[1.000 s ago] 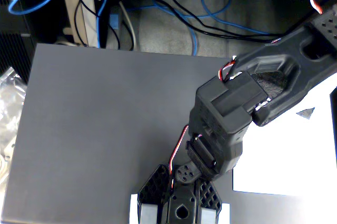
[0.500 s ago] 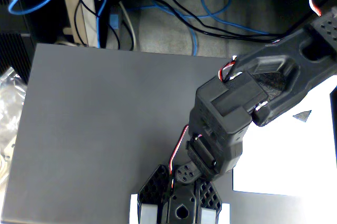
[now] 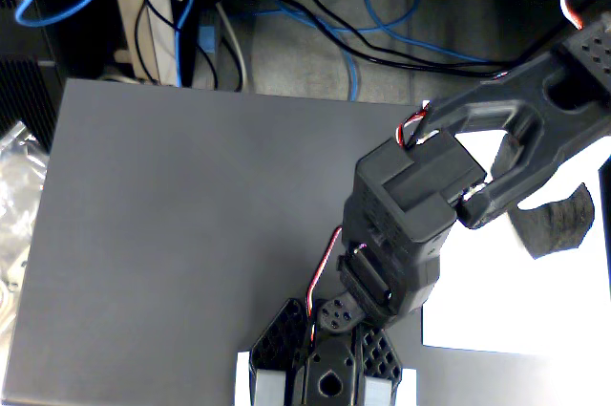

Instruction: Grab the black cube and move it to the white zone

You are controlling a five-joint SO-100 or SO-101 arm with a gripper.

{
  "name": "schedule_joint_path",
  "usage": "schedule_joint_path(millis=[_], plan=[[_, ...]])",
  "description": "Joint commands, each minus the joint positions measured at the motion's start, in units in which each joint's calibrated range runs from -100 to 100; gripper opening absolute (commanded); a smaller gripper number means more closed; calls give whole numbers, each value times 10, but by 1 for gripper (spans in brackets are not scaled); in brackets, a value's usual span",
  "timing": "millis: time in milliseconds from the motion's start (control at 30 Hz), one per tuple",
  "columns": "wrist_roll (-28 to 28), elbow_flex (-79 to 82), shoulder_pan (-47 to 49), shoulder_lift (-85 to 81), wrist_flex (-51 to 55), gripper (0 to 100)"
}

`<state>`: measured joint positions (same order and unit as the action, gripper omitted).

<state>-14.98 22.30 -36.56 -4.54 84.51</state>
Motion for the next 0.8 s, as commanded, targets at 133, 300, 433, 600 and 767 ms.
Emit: schedule_joint_path(millis=[133, 300, 433, 600, 767], plan=[[0, -96, 4, -16, 57, 39], [29, -310, 6, -16, 148, 39], [82, -318, 129, -16, 148, 24], [142, -347, 224, -94, 149, 1], [143, -330, 224, -329, 149, 1]])
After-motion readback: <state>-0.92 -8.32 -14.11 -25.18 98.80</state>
